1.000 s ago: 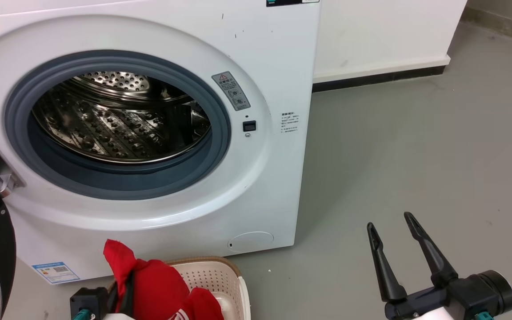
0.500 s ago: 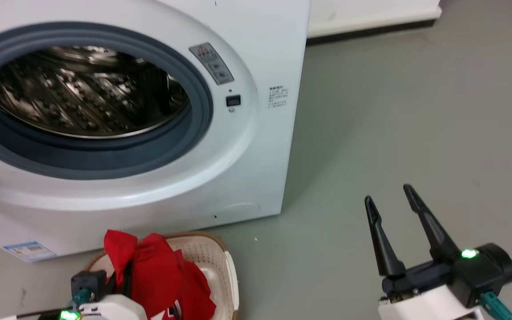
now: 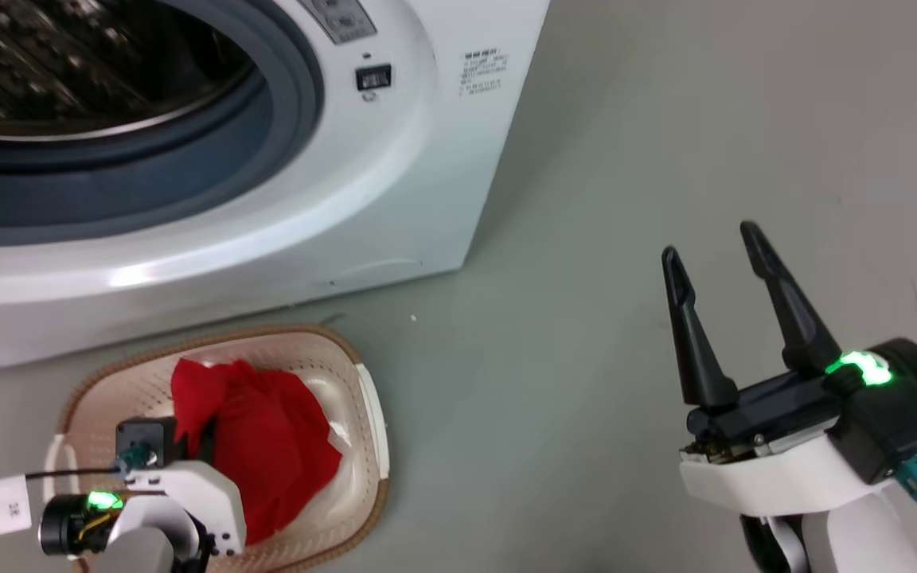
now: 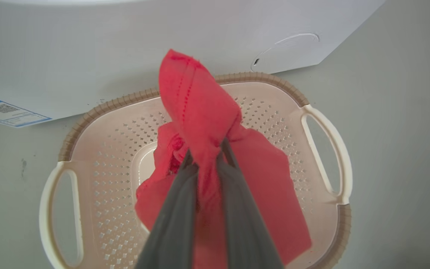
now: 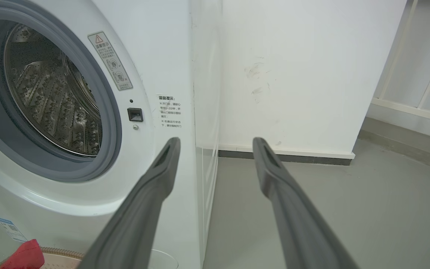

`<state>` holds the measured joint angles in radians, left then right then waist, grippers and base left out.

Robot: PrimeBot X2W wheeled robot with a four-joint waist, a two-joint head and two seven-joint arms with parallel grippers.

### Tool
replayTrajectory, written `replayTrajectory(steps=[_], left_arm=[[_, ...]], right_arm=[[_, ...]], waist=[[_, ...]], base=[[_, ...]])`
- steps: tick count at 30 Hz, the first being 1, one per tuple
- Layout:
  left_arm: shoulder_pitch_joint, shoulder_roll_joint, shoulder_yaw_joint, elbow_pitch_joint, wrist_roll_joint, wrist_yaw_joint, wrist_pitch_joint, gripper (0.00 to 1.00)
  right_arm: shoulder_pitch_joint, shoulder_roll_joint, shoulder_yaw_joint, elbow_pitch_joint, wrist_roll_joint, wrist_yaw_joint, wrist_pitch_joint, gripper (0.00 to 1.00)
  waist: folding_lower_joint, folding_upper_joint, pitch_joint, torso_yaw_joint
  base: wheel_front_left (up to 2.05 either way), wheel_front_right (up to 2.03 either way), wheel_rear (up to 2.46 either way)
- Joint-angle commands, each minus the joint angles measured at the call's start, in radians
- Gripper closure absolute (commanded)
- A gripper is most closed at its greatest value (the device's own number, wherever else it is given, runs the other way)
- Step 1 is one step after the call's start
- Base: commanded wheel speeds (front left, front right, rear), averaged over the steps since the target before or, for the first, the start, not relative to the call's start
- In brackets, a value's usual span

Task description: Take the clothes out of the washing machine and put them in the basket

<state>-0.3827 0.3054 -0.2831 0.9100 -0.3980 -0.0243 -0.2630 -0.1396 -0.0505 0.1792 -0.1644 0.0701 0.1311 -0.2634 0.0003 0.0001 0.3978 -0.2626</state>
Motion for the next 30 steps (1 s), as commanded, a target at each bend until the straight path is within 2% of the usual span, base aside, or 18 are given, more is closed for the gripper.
replayTrajectory(steps=[1, 15, 19, 30], left_arm=[[-0.026, 0.005, 0.001, 0.006, 0.003, -0.002, -0.003, 1.00], [-0.243, 0.002, -0.021, 0.271, 0.012, -0.024, 0.011, 1.00], [-0.296, -0.004, -0.019, 0.329, 0.005, -0.006, 0.022, 1.00], [-0.373, -0.004, -0.018, 0.362, -0.004, 0.035, 0.012, 1.00]], right_arm=[[-0.019, 0.000, 0.000, -0.006, 0.002, -0.001, -0.002, 0.00], [-0.134, 0.000, -0.003, -0.051, 0.039, -0.001, -0.002, 0.00], [-0.156, 0.000, -0.011, -0.062, 0.049, -0.001, -0.002, 0.00], [-0.180, 0.000, -0.029, -0.072, 0.065, -0.001, -0.002, 0.00]], waist=[[-0.0003, -0.0001, 0.065, -0.026], [-0.0003, -0.0001, 0.293, -0.054], [-0.0003, -0.0001, 0.350, -0.059], [-0.0003, -0.0001, 0.429, -0.053]], base=[[0.00, 0.00, 0.00], [0.00, 0.00, 0.00], [0.00, 0.00, 0.00], [0.00, 0.00, 0.00]])
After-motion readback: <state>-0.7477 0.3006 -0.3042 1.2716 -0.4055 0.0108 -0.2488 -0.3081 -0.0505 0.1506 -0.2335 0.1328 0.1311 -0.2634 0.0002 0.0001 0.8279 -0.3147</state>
